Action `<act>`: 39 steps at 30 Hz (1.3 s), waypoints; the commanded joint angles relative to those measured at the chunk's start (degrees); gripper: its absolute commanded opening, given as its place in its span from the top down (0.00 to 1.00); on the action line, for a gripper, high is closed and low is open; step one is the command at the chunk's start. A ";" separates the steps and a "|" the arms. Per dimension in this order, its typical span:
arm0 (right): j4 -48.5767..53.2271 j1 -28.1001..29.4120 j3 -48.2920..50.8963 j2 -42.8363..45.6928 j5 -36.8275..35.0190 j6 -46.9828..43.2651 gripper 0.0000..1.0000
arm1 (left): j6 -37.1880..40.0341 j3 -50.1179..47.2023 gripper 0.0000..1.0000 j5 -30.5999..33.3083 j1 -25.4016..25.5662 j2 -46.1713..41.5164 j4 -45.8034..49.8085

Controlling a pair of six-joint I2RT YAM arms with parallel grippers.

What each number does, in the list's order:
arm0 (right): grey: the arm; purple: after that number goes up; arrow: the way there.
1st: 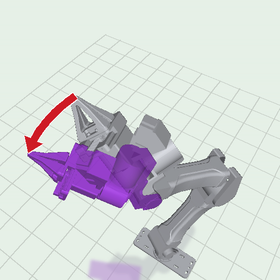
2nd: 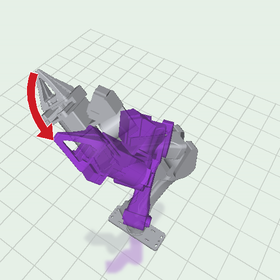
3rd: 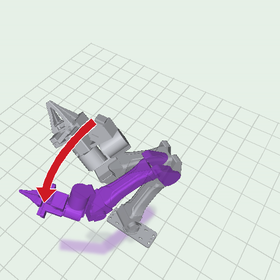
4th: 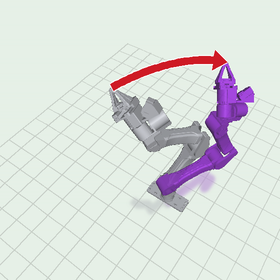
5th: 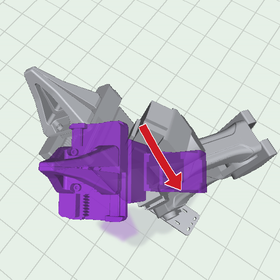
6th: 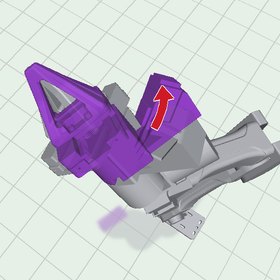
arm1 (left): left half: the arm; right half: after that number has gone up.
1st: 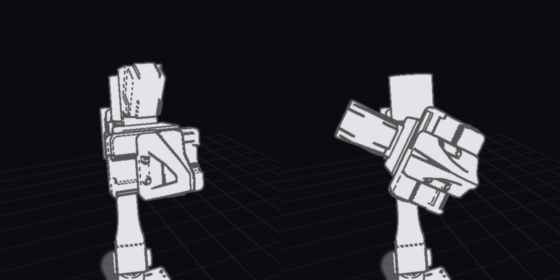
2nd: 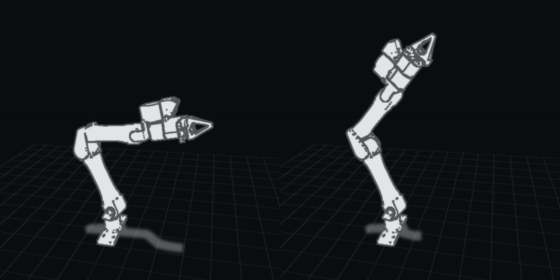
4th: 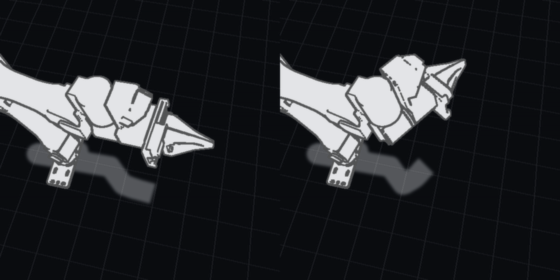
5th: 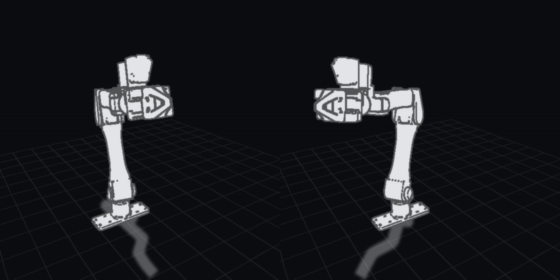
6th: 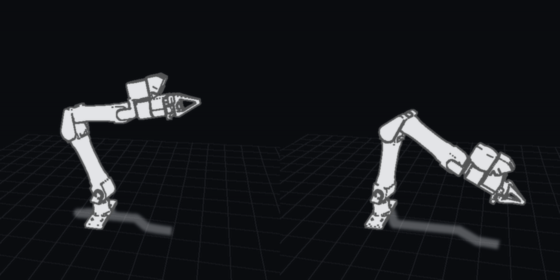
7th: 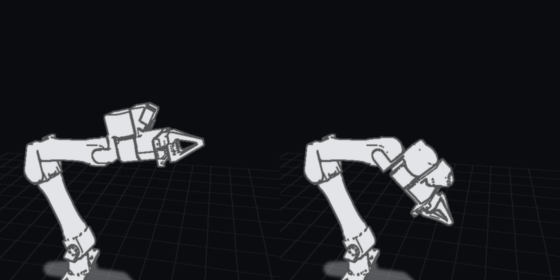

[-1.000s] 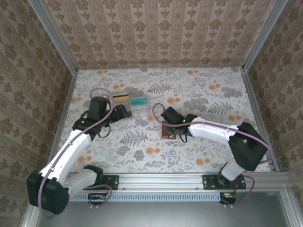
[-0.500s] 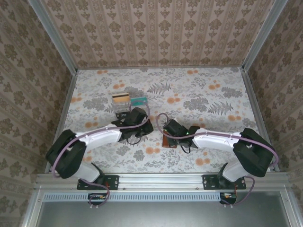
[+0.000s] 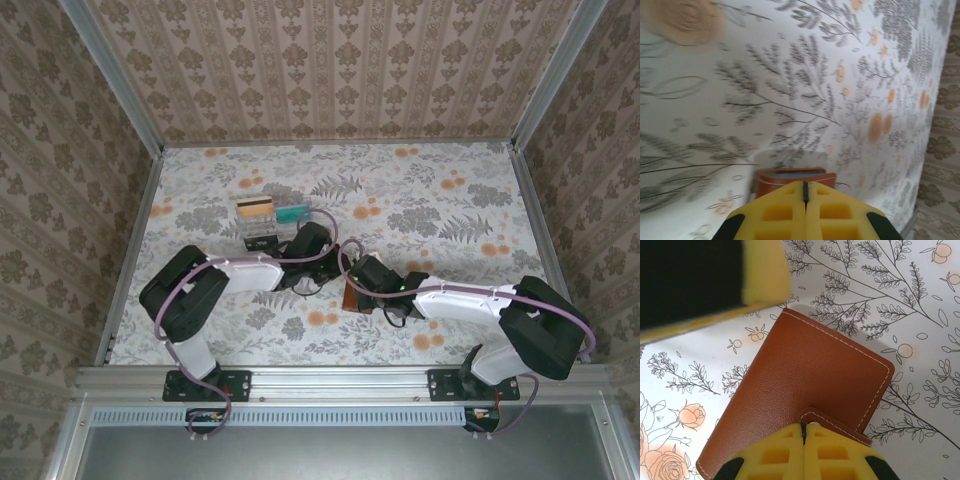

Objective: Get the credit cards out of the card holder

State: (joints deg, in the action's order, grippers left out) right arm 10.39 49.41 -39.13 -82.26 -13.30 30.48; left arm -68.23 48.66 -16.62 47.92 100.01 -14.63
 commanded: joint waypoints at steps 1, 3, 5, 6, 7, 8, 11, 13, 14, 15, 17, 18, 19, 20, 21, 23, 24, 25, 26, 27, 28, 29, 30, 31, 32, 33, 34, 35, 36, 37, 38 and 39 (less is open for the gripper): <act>-0.87 0.26 0.38 0.35 -0.84 1.34 1.00 | -2.57 1.43 1.00 -3.53 0.94 2.77 -2.82; -0.86 0.25 0.38 0.34 -0.81 1.34 1.00 | -3.57 1.72 1.00 -4.64 0.89 4.33 -2.25; -0.60 0.21 0.29 0.56 -0.97 1.43 1.00 | -4.42 1.92 1.00 -4.91 0.88 5.31 -1.01; -0.40 0.10 0.25 0.76 -1.03 1.43 1.00 | -4.46 2.52 1.00 -4.82 0.95 5.71 1.63; 0.02 0.14 0.07 1.10 -1.26 1.47 1.00 | -4.25 2.96 1.00 -4.63 0.90 6.01 3.95; 0.45 0.09 -0.07 1.56 -1.65 1.49 1.00 | -4.02 3.63 1.00 -4.40 0.85 6.42 6.52; 2.11 -0.26 0.01 3.99 -3.24 1.69 1.00 | -5.28 3.15 1.00 -3.87 0.34 7.13 9.42; 3.72 -0.76 0.28 6.08 -4.52 1.86 1.00 | -5.60 2.58 1.00 -3.18 -0.05 7.07 10.60; 4.50 -1.09 0.62 7.32 -5.30 2.02 1.00 | -5.46 2.43 1.00 -2.42 -0.11 6.65 11.90; 5.08 -1.51 1.11 8.67 -5.81 2.04 1.00 | -5.04 2.65 1.00 -1.67 -0.20 6.45 13.42; 6.01 -2.68 2.08 10.82 -5.98 2.21 1.00 | -4.46 3.07 1.00 -1.46 -0.34 6.46 14.55; 6.45 -3.31 2.66 11.89 -6.09 2.41 1.00 | -4.37 3.21 1.00 -1.60 -0.36 6.68 14.57; 6.96 -3.86 3.20 12.69 -6.24 2.61 1.00 | -4.41 3.40 1.00 -1.79 -0.29 7.01 14.63; 7.15 -4.40 3.88 13.51 -6.08 2.74 1.00 | -4.37 3.60 1.00 -2.12 -0.28 7.29 14.41; 7.36 -4.74 4.28 14.17 -5.93 2.64 1.00 | -4.25 3.69 1.00 -2.39 -0.28 7.43 13.76; 8.41 -4.76 4.34 15.00 -6.09 2.55 1.00 | -3.72 3.87 1.00 -2.13 -0.28 6.91 13.47; 9.00 -4.75 4.37 15.30 -6.42 2.85 1.00 | -3.15 4.09 1.00 -1.67 -0.29 6.21 13.75; 9.44 -4.82 4.44 15.58 -6.78 3.23 1.00 | -2.53 4.37 1.00 -1.25 -0.44 5.50 13.91; 9.48 -4.88 4.78 15.96 -6.75 3.64 1.00 | -1.91 4.71 1.00 -1.01 -0.56 4.56 14.20; 9.21 -5.05 5.22 16.40 -6.31 4.03 1.00 | -1.14 5.09 1.00 -0.78 -0.63 3.44 14.41; 8.84 -5.35 5.68 16.64 -5.50 4.22 1.00 | -0.49 5.44 1.00 -0.40 -0.75 2.39 14.87; 8.39 -5.58 5.69 16.78 -4.17 4.22 1.00 | 0.57 6.03 0.97 0.03 -0.81 1.07 15.49; 8.04 -5.55 5.50 16.91 -2.92 4.17 1.00 | 1.76 6.65 0.86 0.51 -1.03 -0.39 16.58; 7.92 -5.59 5.03 17.02 -1.87 4.15 1.00 | 2.77 7.10 0.75 1.05 -1.23 -1.69 17.52; 7.82 -5.55 4.46 17.25 -0.71 4.15 1.00 | 4.07 7.34 0.64 1.65 -1.53 -3.50 18.29; 7.63 -5.63 3.79 17.46 0.41 4.15 1.00 | 5.06 7.48 0.54 2.46 -1.98 -5.30 19.59; 7.39 -5.54 3.04 17.70 1.35 4.06 1.00 | 5.97 7.45 0.49 3.03 -2.42 -6.86 20.44; 6.98 -5.50 2.16 17.83 2.42 3.98 1.00 | 6.82 7.16 0.41 3.56 -3.00 -8.76 21.22; 6.62 -5.40 1.22 17.79 3.52 3.97 1.00 | 7.66 6.91 0.34 4.06 -3.69 -10.62 22.07; 6.28 -5.25 0.31 17.60 4.62 3.91 1.00 | 8.37 6.57 0.30 4.53 -4.28 -12.17 23.04; 5.90 -5.03 -0.75 17.19 5.67 3.97 1.00 | 9.48 6.53 0.23 5.28 -4.98 -13.97 24.30; 5.86 -4.72 -1.94 16.61 6.54 4.06 1.00 | 10.73 6.38 0.20 5.95 -5.56 -15.60 25.86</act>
State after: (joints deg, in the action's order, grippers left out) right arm 17.37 44.18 -37.04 -65.95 -11.16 33.50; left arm -62.61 54.02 -14.02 43.83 88.68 5.39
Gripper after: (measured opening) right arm 0.054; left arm 0.765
